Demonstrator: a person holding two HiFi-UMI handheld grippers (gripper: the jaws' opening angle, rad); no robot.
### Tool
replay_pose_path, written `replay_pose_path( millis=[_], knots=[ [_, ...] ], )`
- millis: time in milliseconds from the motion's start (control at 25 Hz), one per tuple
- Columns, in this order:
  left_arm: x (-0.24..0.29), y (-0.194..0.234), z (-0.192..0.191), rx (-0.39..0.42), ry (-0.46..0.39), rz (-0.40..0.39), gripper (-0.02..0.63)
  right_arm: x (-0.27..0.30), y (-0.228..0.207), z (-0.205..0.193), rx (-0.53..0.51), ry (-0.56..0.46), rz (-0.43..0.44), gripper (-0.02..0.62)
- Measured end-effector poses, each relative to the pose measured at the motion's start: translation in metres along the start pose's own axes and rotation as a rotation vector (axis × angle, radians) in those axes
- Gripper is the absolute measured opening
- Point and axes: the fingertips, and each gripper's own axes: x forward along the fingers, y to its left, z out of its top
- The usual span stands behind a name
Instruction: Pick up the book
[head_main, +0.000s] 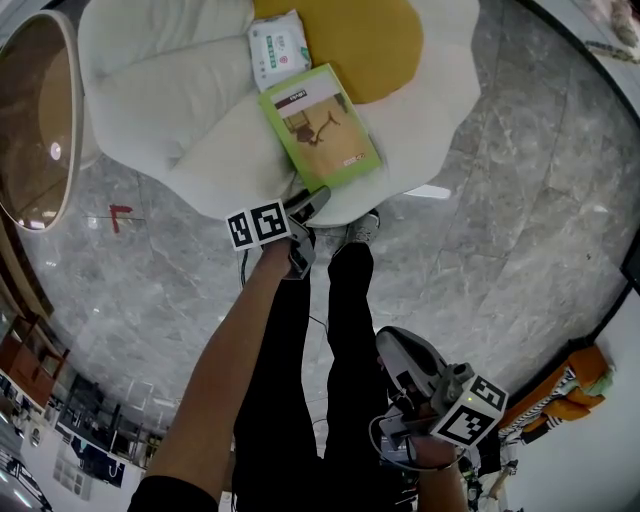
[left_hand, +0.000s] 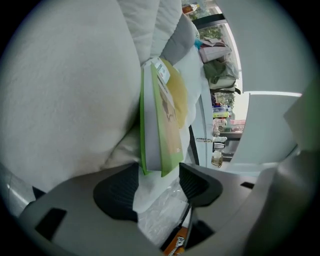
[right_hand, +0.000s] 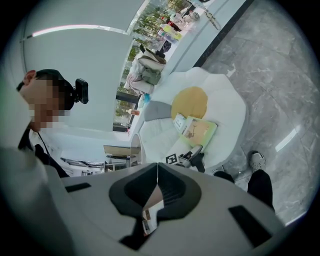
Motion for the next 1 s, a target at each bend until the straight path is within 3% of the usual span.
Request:
replay_pose_path(
  millis=[360, 720, 1000],
  knots=[
    [0.002, 0.005, 0.000, 0.009, 0.004, 0.062, 0.212, -0.002, -0.001, 0.002, 0.009, -0.001, 0.002, 0.018],
    [-0.004, -0.003, 0.005, 0.029, -0.031, 0.061, 0.179, -0.006, -0.002, 0.001, 0.019, -0.003, 0.007, 0.018],
    [-0.010, -0.017, 0.016, 0.021, -0.062, 0.007, 0.163, -0.007, 0.000, -0.005, 0.021, -0.002, 0.013, 0.017]
  ],
)
